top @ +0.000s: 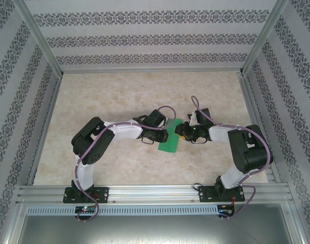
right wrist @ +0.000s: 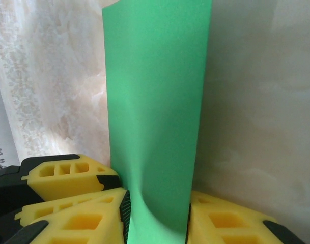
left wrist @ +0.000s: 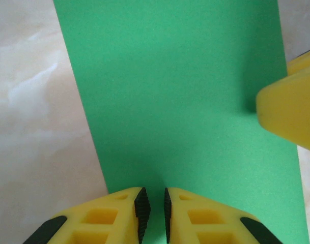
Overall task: Fold a paper plane with a square sheet of paper (pick it up from the middle)
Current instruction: Pick up the paper from the center of the table.
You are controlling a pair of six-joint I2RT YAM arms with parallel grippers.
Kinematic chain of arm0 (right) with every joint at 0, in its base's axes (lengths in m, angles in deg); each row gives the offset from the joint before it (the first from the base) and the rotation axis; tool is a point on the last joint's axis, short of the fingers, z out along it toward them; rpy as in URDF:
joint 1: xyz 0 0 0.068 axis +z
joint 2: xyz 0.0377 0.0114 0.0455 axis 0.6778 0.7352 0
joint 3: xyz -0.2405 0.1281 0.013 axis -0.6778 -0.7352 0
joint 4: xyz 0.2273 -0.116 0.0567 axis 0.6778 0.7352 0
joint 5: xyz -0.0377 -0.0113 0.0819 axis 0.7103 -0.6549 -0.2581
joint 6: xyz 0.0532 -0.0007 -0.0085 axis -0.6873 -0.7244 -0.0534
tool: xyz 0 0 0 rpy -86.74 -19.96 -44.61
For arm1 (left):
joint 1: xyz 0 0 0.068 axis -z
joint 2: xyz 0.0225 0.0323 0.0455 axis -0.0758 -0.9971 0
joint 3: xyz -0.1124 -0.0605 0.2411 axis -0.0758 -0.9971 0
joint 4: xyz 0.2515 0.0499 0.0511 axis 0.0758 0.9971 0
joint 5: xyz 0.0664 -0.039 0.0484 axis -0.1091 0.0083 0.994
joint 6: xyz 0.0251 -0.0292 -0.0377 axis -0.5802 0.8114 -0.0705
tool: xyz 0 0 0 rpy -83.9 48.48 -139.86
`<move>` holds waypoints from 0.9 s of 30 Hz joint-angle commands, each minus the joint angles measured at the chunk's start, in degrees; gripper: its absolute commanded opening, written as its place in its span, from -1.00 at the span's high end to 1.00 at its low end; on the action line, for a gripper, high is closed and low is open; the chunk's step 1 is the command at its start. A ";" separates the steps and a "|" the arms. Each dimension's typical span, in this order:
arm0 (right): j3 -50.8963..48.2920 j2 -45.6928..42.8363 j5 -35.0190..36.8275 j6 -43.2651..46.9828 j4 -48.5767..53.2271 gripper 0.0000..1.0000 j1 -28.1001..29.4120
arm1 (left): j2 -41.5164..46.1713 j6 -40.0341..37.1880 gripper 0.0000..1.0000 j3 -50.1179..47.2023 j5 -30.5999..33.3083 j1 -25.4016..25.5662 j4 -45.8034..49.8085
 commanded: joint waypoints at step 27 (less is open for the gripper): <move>1.90 -3.92 -7.52 -0.94 -3.30 0.99 1.32 | 8.90 -1.30 -0.05 4.39 1.59 -0.39 21.79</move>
